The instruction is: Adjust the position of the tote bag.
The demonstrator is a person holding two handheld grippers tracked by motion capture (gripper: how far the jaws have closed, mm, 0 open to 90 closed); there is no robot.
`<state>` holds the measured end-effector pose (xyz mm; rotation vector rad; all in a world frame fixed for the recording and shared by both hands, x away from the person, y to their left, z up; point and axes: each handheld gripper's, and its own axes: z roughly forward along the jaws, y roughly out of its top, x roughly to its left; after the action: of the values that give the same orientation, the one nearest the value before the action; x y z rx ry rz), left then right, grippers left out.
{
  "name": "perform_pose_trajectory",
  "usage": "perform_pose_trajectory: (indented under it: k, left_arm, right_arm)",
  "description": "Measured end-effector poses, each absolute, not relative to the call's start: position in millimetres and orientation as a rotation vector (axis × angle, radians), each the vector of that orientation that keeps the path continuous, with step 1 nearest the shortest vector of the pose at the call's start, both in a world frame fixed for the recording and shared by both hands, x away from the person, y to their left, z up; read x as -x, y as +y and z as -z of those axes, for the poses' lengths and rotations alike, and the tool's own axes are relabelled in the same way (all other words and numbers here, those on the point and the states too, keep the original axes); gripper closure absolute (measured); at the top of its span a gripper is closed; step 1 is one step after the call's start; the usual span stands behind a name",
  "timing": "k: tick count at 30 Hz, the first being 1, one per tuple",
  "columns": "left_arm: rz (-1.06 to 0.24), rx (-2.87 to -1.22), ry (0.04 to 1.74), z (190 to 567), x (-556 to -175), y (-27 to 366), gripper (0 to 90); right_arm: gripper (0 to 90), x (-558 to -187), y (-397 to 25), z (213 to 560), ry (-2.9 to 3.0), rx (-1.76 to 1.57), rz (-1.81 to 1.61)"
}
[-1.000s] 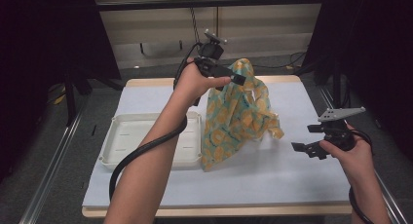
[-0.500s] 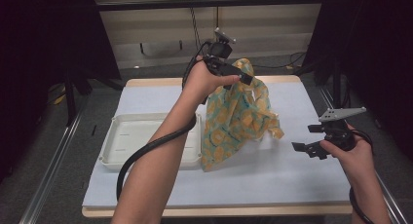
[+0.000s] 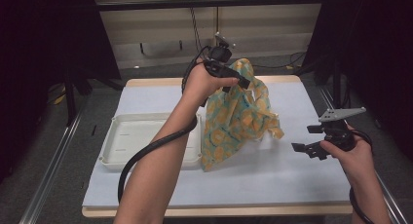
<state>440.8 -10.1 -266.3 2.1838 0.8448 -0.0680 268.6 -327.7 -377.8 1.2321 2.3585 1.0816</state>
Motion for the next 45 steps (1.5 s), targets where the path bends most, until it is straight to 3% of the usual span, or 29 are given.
perform_pose_trajectory:
  k: [9, 10, 16, 17, 18, 19, 22, 32, 45]
  left_arm:
    - [0.097, -2.198, 0.928, 271.7, -443.2, -10.4, 41.9]
    - [0.108, -2.189, 0.932, 272.2, -444.1, -9.5, 47.4]
    - [0.091, -2.225, 0.971, 272.7, -446.2, -8.1, 60.1]
    - [0.096, -2.221, 0.996, 272.7, -446.4, -7.5, 64.7]
    - [0.09, -2.232, 0.997, 272.7, -447.4, -6.2, 76.0]
    - [0.09, -2.235, 1.008, 273.0, -448.1, -5.3, 76.0]
    - [0.117, -2.25, 1.007, 272.9, -448.9, -4.6, 89.9]
    - [0.082, -2.332, 0.913, 259.3, -440.2, -23.2, 90.0]
    - [0.127, -2.422, 0.489, 247.9, -440.6, -38.7, 90.0]
  right_arm:
    - [7.9, -268.1, -329.7, 377.8, 2.354, -1.239, -1.083]
    - [7.9, -268.1, -329.8, 377.8, 2.354, -1.24, -1.083]
    - [8.0, -268.4, -329.2, 378.4, 2.364, -1.242, -1.077]
    - [7.9, -268.5, -328.9, 378.5, 2.361, -1.246, -1.079]
    - [7.9, -268.7, -328.6, 378.7, 2.363, -1.24, -1.086]
    - [7.9, -268.7, -328.6, 378.7, 2.363, -1.24, -1.086]
    - [8.0, -268.6, -329.5, 378.7, 2.36, -1.239, -1.089]
    - [7.9, -268.2, -331.6, 378.4, 2.355, -1.242, -1.098]
    - [7.9, -267.8, -332.6, 379.0, 2.364, -1.244, -1.092]
